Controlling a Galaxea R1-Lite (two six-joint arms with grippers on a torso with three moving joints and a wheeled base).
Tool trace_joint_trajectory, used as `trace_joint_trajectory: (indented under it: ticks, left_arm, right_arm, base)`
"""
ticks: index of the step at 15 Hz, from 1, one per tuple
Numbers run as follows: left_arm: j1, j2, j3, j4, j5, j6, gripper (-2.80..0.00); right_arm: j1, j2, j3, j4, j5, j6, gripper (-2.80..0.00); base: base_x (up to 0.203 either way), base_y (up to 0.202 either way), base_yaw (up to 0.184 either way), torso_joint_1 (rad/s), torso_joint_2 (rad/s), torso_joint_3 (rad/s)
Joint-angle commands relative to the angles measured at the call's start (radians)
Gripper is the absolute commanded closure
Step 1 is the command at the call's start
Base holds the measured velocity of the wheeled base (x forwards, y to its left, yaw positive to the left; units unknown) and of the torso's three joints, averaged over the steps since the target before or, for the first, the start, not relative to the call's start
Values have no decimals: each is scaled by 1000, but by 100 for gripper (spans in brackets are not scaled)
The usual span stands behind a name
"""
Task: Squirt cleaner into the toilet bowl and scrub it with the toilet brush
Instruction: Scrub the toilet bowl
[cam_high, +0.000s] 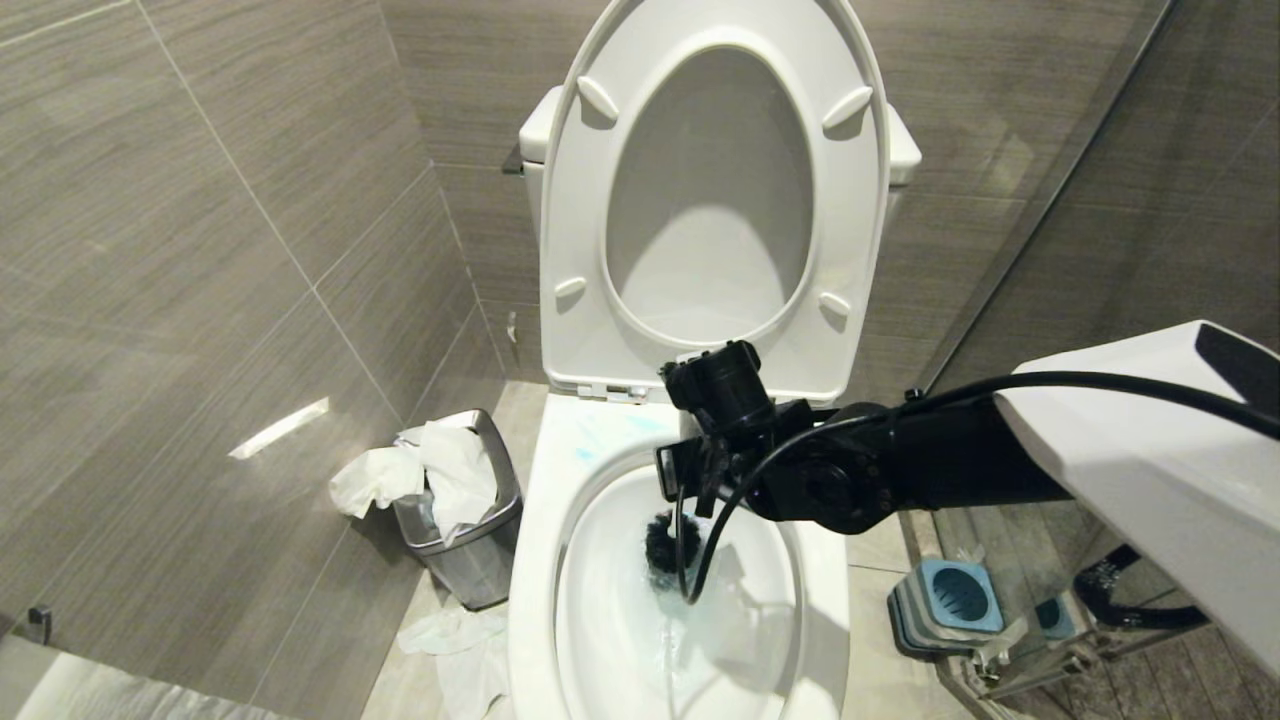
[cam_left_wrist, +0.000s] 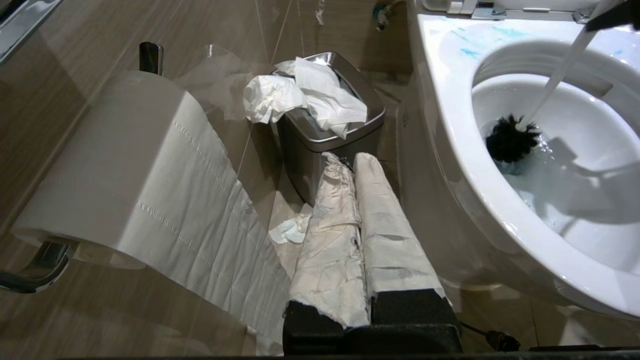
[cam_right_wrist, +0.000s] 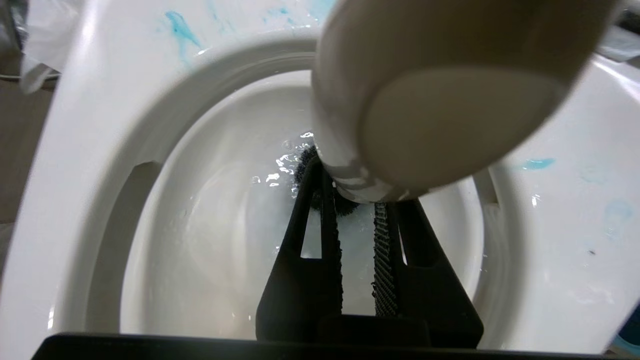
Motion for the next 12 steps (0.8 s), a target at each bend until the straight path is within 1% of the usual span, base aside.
trace_joint_trajectory:
  ticks: [1, 4, 8, 10, 12]
  left_arm:
    - [0, 1, 2, 0, 0, -1, 0]
    - [0, 1, 2, 0, 0, -1, 0]
    - [0, 1, 2, 0, 0, -1, 0]
    - [0, 1, 1, 1, 0, -1, 0]
    - [0, 1, 0, 0, 0, 0, 0]
  right_arm:
    - [2, 106, -54, -1, -7, -2, 0]
    - [6, 59, -42, 3, -9, -1, 0]
    - [17, -152, 69, 14, -6, 1, 0]
    - [35, -296, 139, 61, -4, 2, 0]
    - [50, -412, 182, 137, -3, 7, 0]
  base:
    - [0, 0, 0, 0, 0, 0]
    - [0, 0, 0, 0, 0, 0]
    - [0, 0, 0, 0, 0, 0]
    - [0, 0, 0, 0, 0, 0]
    - [0, 0, 0, 0, 0, 0]
